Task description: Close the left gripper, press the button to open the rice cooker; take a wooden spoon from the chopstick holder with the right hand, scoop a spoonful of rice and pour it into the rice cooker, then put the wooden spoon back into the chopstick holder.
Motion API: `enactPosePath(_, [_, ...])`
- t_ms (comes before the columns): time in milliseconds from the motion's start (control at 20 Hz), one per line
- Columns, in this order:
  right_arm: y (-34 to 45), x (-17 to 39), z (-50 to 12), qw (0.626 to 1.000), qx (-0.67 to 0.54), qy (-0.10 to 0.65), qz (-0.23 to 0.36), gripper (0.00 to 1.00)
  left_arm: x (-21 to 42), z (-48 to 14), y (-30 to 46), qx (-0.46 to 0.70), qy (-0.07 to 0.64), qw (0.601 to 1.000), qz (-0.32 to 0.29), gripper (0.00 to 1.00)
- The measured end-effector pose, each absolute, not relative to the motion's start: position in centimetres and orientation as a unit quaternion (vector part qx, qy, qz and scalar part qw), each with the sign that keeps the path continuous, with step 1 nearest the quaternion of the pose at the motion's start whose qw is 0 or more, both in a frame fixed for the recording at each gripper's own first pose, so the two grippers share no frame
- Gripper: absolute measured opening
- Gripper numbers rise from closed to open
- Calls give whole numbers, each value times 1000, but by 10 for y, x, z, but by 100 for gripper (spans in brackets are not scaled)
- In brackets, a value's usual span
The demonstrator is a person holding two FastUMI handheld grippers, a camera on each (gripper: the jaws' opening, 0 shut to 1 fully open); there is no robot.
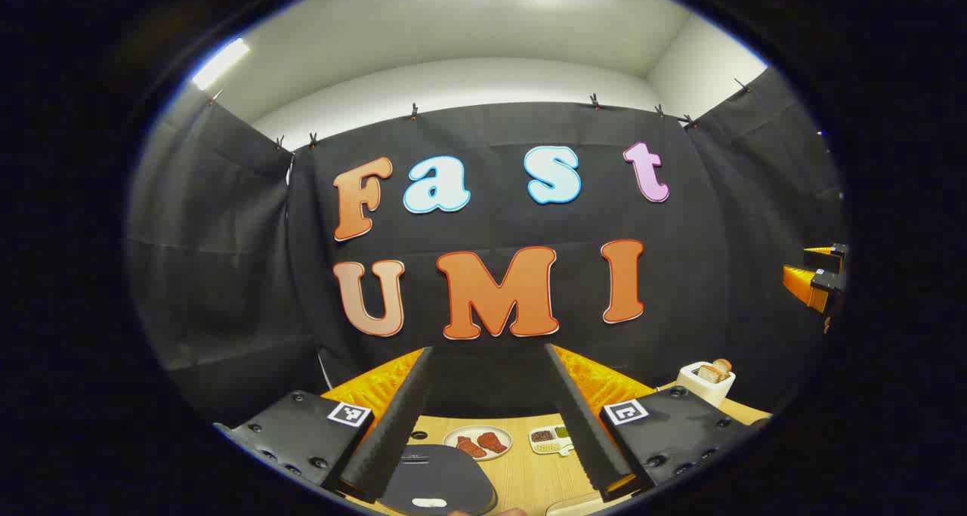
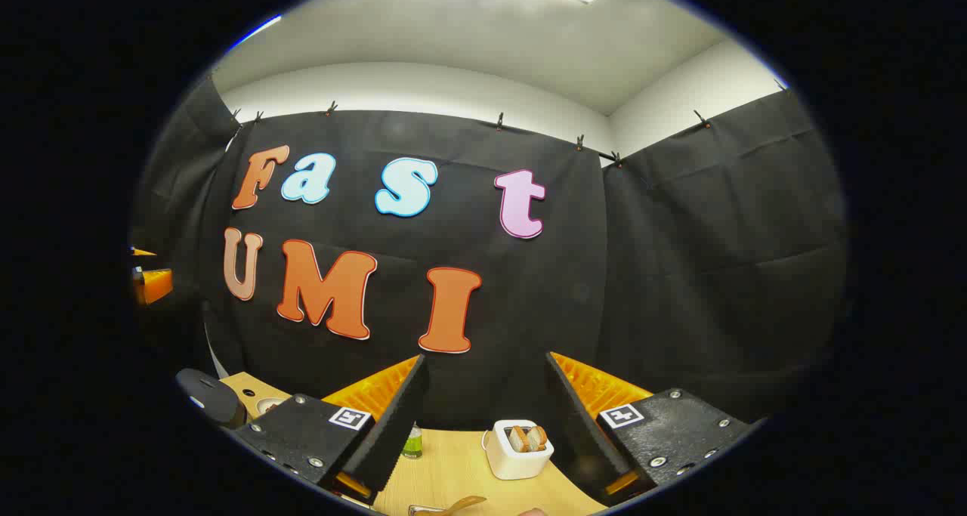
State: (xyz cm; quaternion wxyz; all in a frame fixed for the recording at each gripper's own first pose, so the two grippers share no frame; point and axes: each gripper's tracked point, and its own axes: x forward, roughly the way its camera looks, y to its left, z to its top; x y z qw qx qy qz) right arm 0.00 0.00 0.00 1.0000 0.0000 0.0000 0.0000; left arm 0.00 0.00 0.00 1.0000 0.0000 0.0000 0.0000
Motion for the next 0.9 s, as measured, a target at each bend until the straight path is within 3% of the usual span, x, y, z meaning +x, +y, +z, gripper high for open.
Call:
enactPosePath(350, [9,2,-3,1000,12,3,26,96,-3,-5,-4,-7,10,1000,15,96])
enactPosePath(400, [11,2,-3,999,14,3,30,94,-4,-4,-4,-10,9,1000,16,93])
enactPosePath(450, [12,1,-3,999,14,2,32,96,-3,-2,-2,-11,6,1000,19,100])
enactPosePath(550, [14,3,-2,999,14,0,36,96,-4,2,-2,-12,3,1000,19,100])
enactPosePath(600, [17,3,0,999,15,-2,38,96,-3,3,-3,-11,1,1000,18,93])
enactPosePath(900, [29,4,-7,998,24,10,50,94,-1,7,-6,-3,-3,1000,17,93])
